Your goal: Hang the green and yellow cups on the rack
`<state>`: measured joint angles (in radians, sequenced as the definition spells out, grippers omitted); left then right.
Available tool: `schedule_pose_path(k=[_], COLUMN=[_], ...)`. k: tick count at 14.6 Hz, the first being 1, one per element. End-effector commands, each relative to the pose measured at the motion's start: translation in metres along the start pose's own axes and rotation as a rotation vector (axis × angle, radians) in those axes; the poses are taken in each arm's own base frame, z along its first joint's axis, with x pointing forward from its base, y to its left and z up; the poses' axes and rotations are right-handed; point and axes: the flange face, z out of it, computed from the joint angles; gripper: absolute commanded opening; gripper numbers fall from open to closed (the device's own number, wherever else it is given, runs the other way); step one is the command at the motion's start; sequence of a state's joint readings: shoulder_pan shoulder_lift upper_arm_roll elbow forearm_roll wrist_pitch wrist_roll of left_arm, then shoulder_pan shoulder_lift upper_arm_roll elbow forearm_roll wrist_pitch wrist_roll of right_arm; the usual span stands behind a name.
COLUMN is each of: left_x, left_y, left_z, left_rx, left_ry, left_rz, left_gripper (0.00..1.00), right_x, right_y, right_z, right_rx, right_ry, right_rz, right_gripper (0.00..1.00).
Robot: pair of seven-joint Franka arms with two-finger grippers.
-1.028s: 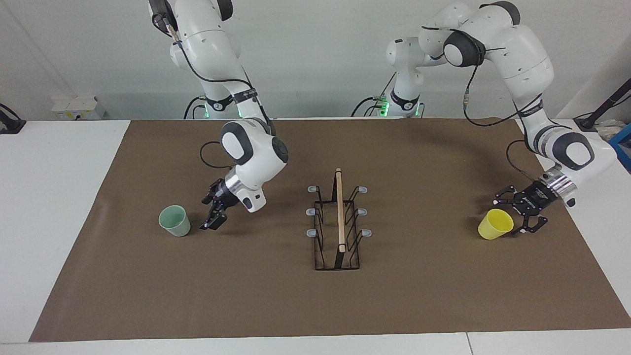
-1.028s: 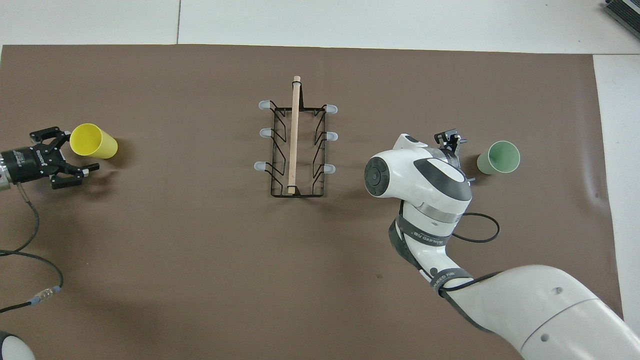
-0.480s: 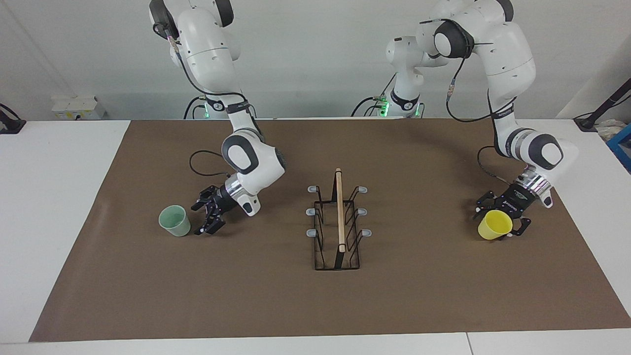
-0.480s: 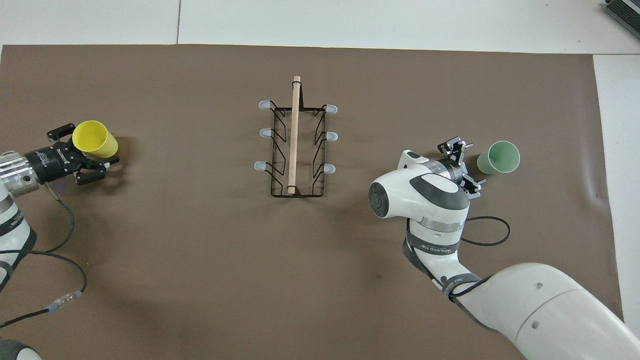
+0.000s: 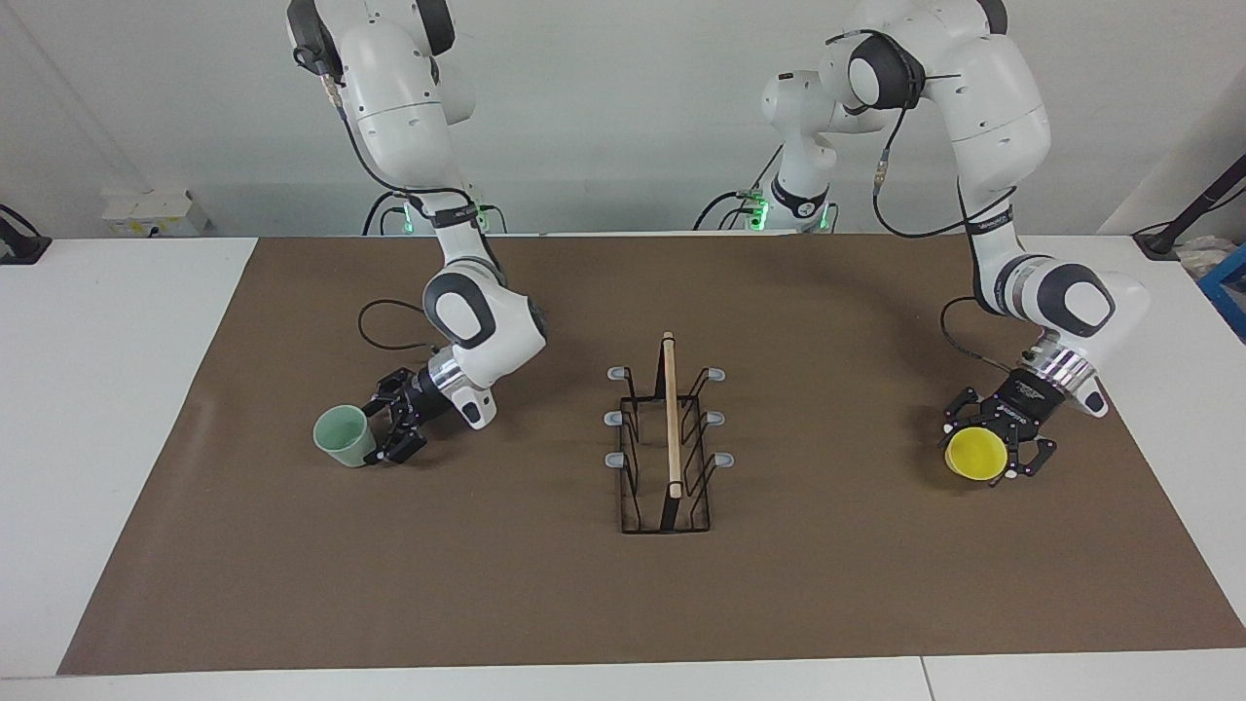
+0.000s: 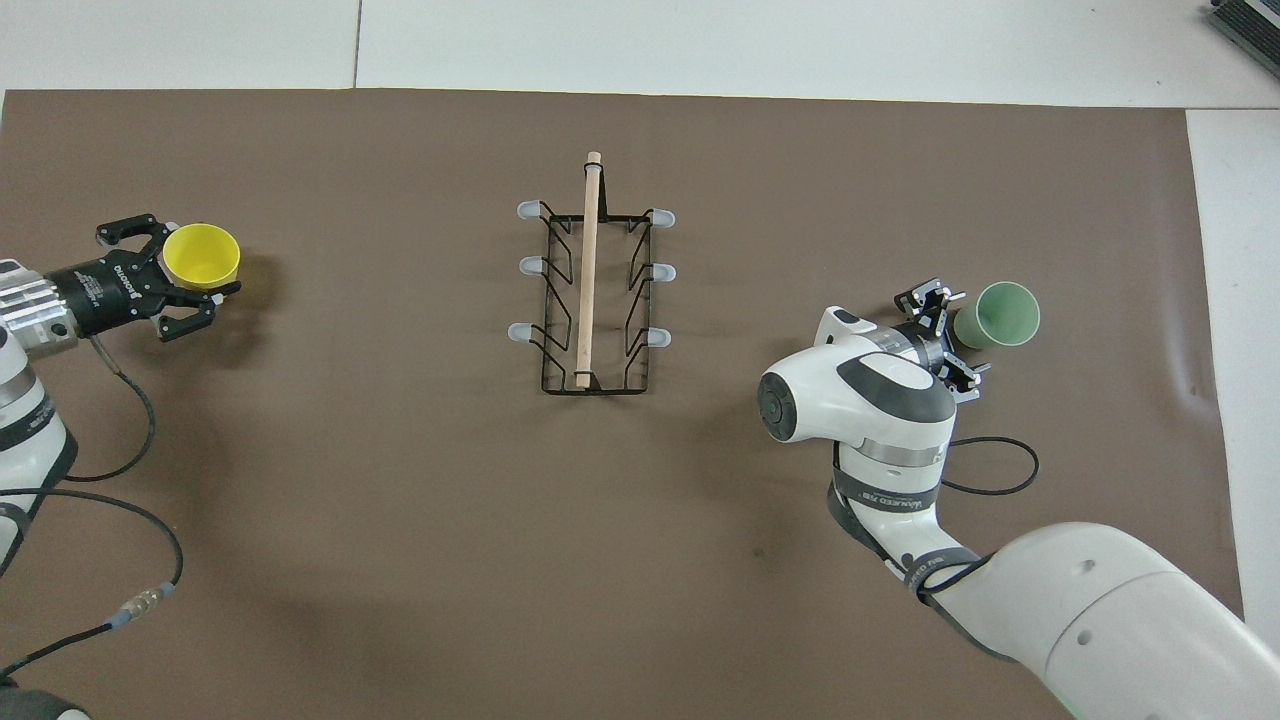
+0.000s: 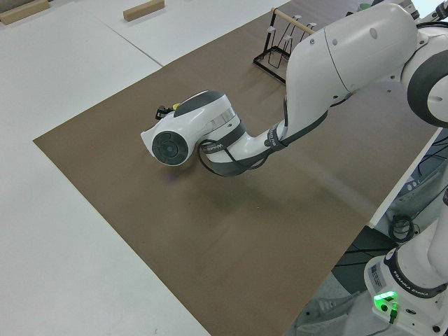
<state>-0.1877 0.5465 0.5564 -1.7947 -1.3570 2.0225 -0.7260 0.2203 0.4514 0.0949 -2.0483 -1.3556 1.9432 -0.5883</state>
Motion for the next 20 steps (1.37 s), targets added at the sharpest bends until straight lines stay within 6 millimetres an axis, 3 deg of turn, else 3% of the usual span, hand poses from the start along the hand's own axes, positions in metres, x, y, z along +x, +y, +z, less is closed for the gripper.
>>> schedule_pose_path(k=[1,2,5,7,9,12,14,17,20], left_x=[-0.034,-0.038,-0.09,-0.108,-0.143,-0.215,-0.257,-0.307,-0.361], left_y=[0.03,0.034,0.06,0.059,0.056,0.036,0.011,-0.025,-0.073], left_z=[-0.007,-0.01,-0.019,-0.016,-0.017,-0.007,0.003,0.014,0.053], left_rx=[0.009,0.014,0.101,0.135,0.179,0.279,0.345,0.394,0.422], left_ry=[0.081,0.096,0.231,0.257,0.355,0.451,0.519,0.593,0.737], left_rz=[0.119,0.148,0.363,0.43,0.552,0.696,0.791,0.889,0.995], left_gripper=[0.0,0.0,0.0,0.0,0.0,0.0,0.0,0.0,0.0], right_x=[0.001,0.003,0.004,0.003,0.001,-0.003,-0.006,-0.011,-0.014], right_y=[-0.023,-0.025,-0.028,-0.028,-0.027,-0.027,-0.028,-0.03,-0.03], right_z=[0.006,0.005,0.009,0.01,0.011,0.018,0.022,0.033,0.041], right_rx=[-0.069,-0.09,-0.105,-0.117,-0.122,-0.126,-0.12,-0.112,-0.113], right_ry=[-0.035,-0.031,-0.033,-0.042,-0.047,-0.058,-0.058,-0.067,-0.062], right_rz=[0.001,-0.005,-0.012,-0.018,-0.019,-0.021,-0.009,-0.008,0.006], right_gripper=[1.0,1.0,1.0,1.0,1.0,1.0,1.0,1.0,1.0])
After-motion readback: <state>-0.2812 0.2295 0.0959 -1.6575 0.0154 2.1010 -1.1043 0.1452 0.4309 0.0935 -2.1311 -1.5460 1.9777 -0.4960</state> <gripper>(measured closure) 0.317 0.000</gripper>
